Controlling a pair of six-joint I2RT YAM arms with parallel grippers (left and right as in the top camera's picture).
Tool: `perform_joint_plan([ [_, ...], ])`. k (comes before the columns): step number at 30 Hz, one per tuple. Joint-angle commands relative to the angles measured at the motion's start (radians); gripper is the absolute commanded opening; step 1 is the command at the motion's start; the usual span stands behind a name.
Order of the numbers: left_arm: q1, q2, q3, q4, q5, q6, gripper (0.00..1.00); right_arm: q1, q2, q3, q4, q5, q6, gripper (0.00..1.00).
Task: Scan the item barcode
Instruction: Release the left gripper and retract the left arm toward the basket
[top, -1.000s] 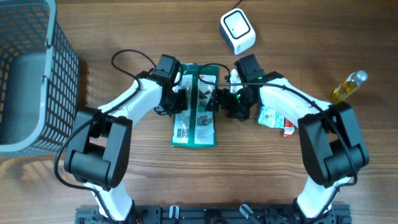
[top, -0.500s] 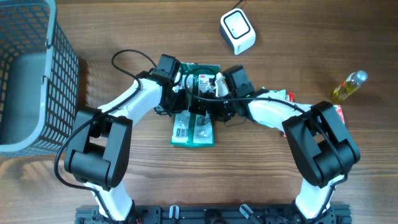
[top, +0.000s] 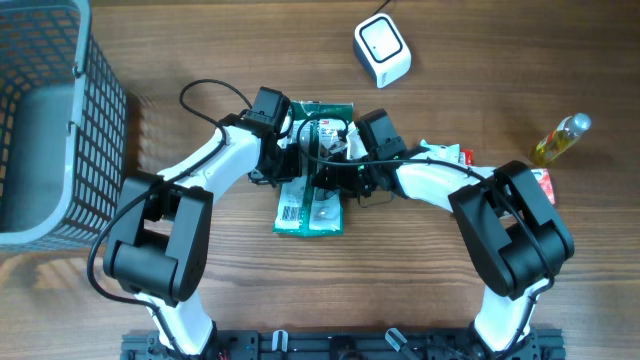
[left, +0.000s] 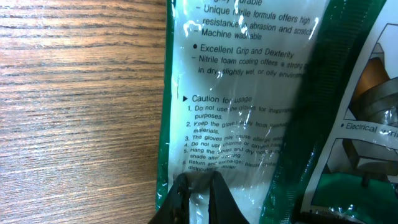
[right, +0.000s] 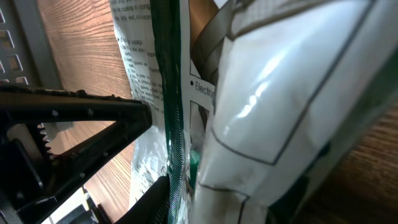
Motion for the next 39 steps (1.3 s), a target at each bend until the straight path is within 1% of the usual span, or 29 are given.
perform_joint_plan([
  [1,0.0,0.069,-0.03,-0.007,0.0,0.016,0.04,0.01,0.047,-0.029,-0.044,0.055,-0.003,0.27],
  [3,0.0,0.069,-0.03,-0.007,-0.008,0.016,0.04,0.01,0.047,-0.029,-0.045,0.055,-0.004,0.22],
  [4,0.0,0.069,-0.03,-0.007,-0.008,0.016,0.04,0.01,0.047,-0.029,-0.045,0.055,-0.003,0.15],
  [5,0.0,0.069,-0.03,-0.007,-0.008,0.016,0.04,0.01,0.047,-0.029,-0.045,0.055,-0.004,0.11],
  [6,0.0,0.069,-0.03,-0.007,-0.007,0.016,0.04,0.01,0.047,-0.029,-0.045,0.055,-0.004,0.05],
  [17,0.005,0.053,-0.014,-0.024,-0.007,0.016,0.04,0.01,0.047,-0.029,-0.043,0.056,-0.004,0.04],
  [21,0.057,-0.049,0.1,-0.12,-0.008,0.016,0.04,0.01,0.047,-0.029,-0.042,0.056,-0.004,0.04],
  [23,0.094,-0.108,0.143,-0.129,-0.025,0.016,0.04,0.01,0.047,-0.029,-0.042,0.056,-0.005,0.04],
  [25,0.138,-0.157,0.164,-0.123,-0.091,0.016,0.04,0.01,0.047,-0.029,-0.042,0.056,-0.005,0.04],
  [28,0.216,-0.199,0.165,-0.11,-0.308,0.016,0.05,0.01,0.047,-0.029,-0.042,0.056,-0.021,0.04],
  [30,0.246,-0.198,0.165,-0.113,-0.389,0.016,0.06,0.01,0.047,-0.029,-0.04,0.056,-0.024,0.04],
  [32,0.287,-0.197,0.165,-0.117,-0.431,0.016,0.15,0.01,0.047,-0.029,-0.04,0.056,-0.026,0.04],
  [33,0.317,-0.197,0.165,-0.116,-0.43,0.016,0.24,0.01,0.047,-0.029,-0.04,0.056,-0.029,0.04],
  [34,0.333,-0.197,0.165,-0.117,-0.43,0.016,0.39,0.01,0.047,-0.029,-0.04,0.056,-0.03,0.04],
  [35,0.356,-0.197,0.165,-0.125,-0.428,0.01,0.61,0.01,0.047,-0.029,-0.04,0.056,-0.03,0.04],
  [36,0.365,-0.197,0.165,-0.134,-0.425,0.009,1.0,0.01,0.047,-0.029,-0.04,0.056,-0.029,0.04],
  [39,0.377,-0.197,0.165,-0.134,-0.426,0.009,1.0,0.01,0.047,-0.029,-0.04,0.056,-0.029,0.04],
])
